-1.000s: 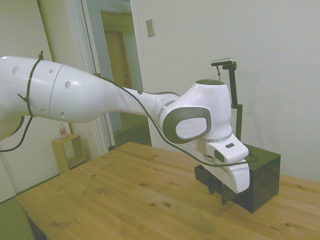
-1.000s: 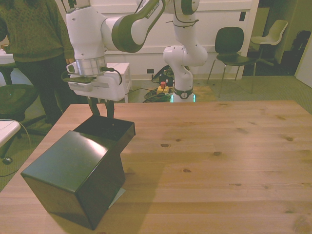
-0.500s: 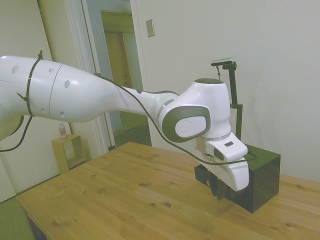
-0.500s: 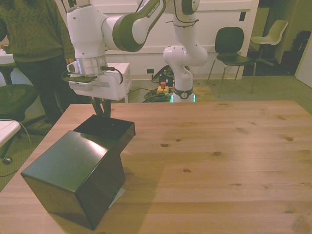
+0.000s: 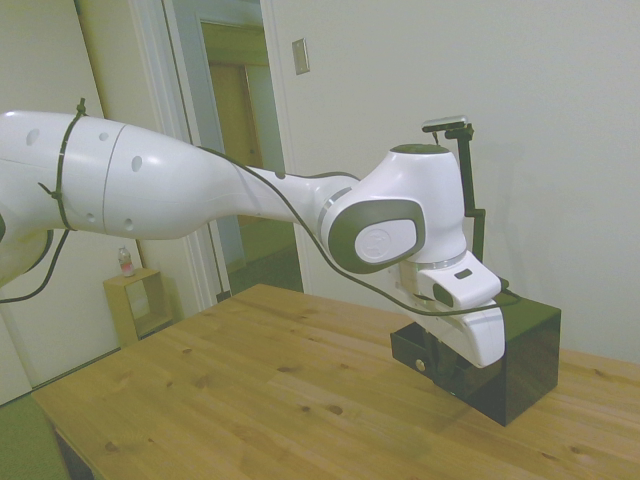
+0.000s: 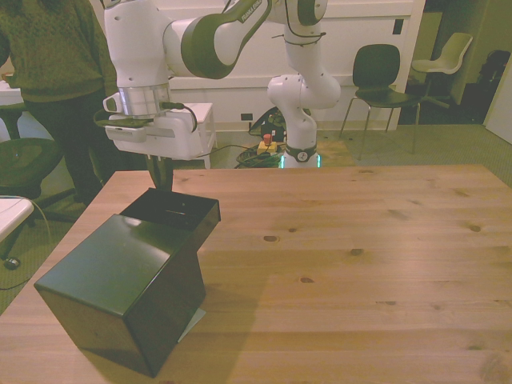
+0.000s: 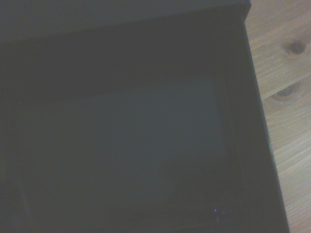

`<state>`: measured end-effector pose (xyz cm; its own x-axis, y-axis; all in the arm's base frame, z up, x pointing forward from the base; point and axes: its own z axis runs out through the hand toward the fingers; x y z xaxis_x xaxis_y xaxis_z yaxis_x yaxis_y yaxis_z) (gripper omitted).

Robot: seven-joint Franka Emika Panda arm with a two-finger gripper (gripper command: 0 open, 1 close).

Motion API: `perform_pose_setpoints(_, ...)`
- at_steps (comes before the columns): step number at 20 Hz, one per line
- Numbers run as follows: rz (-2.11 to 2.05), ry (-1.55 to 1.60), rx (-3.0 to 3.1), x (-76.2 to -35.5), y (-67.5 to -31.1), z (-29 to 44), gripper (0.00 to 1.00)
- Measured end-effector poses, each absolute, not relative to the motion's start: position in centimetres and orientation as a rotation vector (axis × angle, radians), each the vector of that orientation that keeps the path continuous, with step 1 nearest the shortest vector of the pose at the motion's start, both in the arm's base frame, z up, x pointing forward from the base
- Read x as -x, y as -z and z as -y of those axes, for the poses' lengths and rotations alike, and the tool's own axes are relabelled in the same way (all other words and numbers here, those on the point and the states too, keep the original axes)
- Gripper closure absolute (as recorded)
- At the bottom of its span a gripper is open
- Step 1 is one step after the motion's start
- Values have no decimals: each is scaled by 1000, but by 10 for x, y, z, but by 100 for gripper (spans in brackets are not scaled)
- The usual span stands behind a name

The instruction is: Close the top drawer

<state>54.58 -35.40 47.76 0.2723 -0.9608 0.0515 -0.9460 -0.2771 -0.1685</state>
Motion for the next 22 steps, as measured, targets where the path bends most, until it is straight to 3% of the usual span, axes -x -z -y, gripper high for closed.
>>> perform_pose_setpoints(22, -1885, 220, 2395, -617, -478, 379, 100)
